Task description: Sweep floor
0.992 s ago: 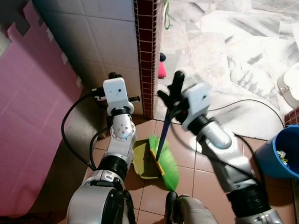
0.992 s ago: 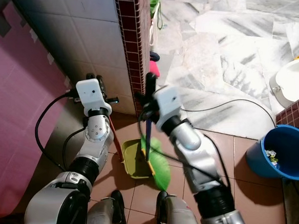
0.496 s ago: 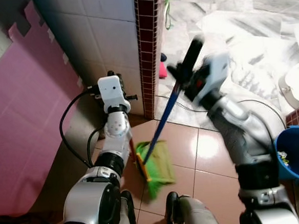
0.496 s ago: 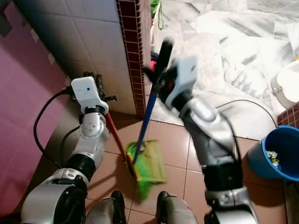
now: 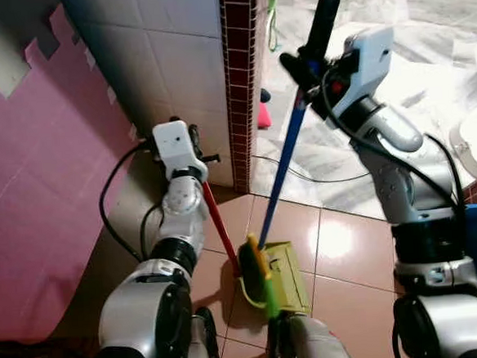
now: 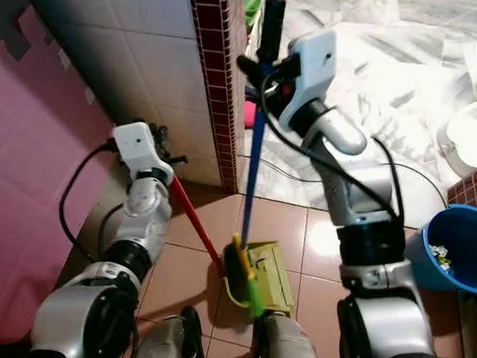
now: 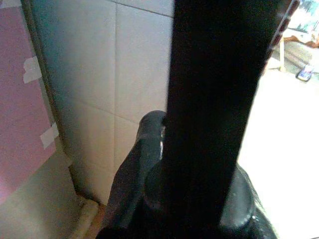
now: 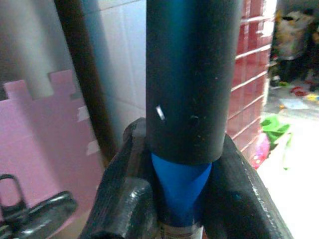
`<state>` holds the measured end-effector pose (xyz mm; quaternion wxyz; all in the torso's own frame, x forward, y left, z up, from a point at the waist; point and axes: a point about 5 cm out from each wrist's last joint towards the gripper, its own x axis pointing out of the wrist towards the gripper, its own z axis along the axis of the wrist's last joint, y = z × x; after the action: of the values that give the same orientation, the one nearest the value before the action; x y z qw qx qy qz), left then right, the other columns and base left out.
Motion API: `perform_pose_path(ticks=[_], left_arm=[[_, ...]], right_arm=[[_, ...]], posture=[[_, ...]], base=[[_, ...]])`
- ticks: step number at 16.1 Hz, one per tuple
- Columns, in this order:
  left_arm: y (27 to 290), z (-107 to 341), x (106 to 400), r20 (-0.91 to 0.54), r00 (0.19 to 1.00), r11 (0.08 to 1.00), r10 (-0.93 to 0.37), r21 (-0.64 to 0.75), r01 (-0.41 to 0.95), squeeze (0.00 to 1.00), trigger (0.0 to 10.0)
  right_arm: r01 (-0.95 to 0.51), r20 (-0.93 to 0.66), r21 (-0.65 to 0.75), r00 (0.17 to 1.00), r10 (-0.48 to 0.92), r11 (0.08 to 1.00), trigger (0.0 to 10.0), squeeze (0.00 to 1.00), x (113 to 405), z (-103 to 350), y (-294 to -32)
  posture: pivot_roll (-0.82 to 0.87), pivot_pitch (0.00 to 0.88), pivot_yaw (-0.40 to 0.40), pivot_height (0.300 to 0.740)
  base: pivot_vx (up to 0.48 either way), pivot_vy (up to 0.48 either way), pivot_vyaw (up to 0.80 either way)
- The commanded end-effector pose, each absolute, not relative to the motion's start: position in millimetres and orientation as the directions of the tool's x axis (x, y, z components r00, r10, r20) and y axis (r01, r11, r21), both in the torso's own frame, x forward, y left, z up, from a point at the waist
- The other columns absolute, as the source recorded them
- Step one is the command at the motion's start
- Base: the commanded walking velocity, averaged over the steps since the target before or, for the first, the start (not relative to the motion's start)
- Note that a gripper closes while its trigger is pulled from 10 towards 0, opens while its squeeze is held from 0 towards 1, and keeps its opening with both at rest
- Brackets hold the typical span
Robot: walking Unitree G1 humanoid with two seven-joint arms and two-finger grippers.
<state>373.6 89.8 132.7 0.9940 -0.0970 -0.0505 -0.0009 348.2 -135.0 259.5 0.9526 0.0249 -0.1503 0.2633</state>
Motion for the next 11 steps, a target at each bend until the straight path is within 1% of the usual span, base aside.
perform_pose_path(ticks=[1,4,5,6,8,11], left_arm=[[87.8,126.0,372.9,0.054,0.998,0.975,-0.009,-0.223,0.021,0.0,10.0],[91.2,129.9,375.4,0.062,0.998,0.982,0.008,-0.191,0.004,0.0,10.0],[94.2,132.6,377.2,0.064,0.998,0.983,0.025,-0.183,-0.013,0.0,10.0],[95.2,134.9,378.9,0.068,0.998,0.982,-0.005,-0.19,0.017,0.0,10.0],[99.6,133.2,378.2,0.075,0.997,0.981,-0.036,-0.19,0.049,0.0,10.0],[104.7,123.2,374.2,0.049,0.998,0.986,-0.032,-0.164,0.039,0.0,10.0]], right_arm=[[-0.486,0.412,-0.084,0.778,0.474,0.87,10.0,0.0,345.6,286.0,-137.7],[-0.376,0.458,-0.158,0.791,0.405,0.913,10.0,0.0,350.9,294.9,-149.5],[-0.32,0.47,-0.206,0.797,0.38,0.925,10.0,0.0,351.5,296.1,-153.7],[-0.292,0.481,-0.221,0.797,0.365,0.93,10.0,0.0,351.3,295.1,-156.4],[-0.276,0.502,-0.213,0.792,0.347,0.937,10.0,0.0,348.7,294.5,-156.2],[-0.278,0.508,-0.205,0.789,0.345,0.938,10.0,0.0,351.1,290.4,-152.7]], posture=[[-0.15,0.062,0.039,0.74],[-0.16,0.034,0.041,0.74],[-0.16,0.026,0.042,0.74],[-0.15,0.018,0.043,0.74],[-0.15,0.012,0.045,0.74],[-0.14,0.011,0.047,0.74]], base=[[0.0,0.0,0.0],[0.0,0.0,0.0],[0.0,0.0,0.0],[0.0,0.0,0.0],[0.0,0.0,0.0],[0.0,0.0,0.0]])
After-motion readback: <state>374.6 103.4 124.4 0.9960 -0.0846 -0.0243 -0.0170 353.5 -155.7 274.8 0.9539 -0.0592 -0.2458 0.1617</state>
